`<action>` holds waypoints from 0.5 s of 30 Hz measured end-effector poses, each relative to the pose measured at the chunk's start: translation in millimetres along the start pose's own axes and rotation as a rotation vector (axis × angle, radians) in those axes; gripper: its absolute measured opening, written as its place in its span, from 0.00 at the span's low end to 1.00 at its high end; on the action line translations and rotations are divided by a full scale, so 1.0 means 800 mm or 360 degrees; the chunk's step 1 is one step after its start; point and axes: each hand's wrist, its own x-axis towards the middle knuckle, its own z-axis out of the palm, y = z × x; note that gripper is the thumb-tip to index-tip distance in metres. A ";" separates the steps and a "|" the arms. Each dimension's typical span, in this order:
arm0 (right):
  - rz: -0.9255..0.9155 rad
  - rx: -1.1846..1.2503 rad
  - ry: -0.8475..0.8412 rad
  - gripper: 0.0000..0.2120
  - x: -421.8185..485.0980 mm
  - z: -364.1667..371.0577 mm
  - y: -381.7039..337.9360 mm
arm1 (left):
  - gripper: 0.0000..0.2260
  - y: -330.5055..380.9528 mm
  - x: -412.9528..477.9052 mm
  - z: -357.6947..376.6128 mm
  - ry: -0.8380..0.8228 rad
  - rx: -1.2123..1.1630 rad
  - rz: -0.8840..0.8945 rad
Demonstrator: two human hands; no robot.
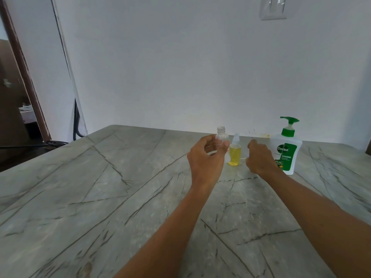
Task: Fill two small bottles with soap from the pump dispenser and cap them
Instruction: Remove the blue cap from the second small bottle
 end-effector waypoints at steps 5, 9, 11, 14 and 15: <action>-0.0069 0.0000 -0.0052 0.17 0.008 0.022 0.007 | 0.13 0.000 0.000 0.002 -0.0011 -0.0010 -0.0005; -0.0098 0.0008 -0.0043 0.17 0.007 0.030 0.011 | 0.14 -0.002 0.000 0.004 -0.0019 -0.0004 0.0006; -0.0106 0.0016 -0.0024 0.18 0.008 0.029 0.014 | 0.14 -0.001 0.000 0.004 -0.0016 0.0002 0.0003; -0.0160 0.0036 -0.0008 0.19 0.008 0.022 0.018 | 0.14 -0.003 0.000 0.004 -0.0031 0.0002 0.0005; -0.0190 0.0038 -0.0014 0.21 0.007 0.018 0.019 | 0.14 -0.003 0.000 0.003 -0.0034 0.0004 0.0011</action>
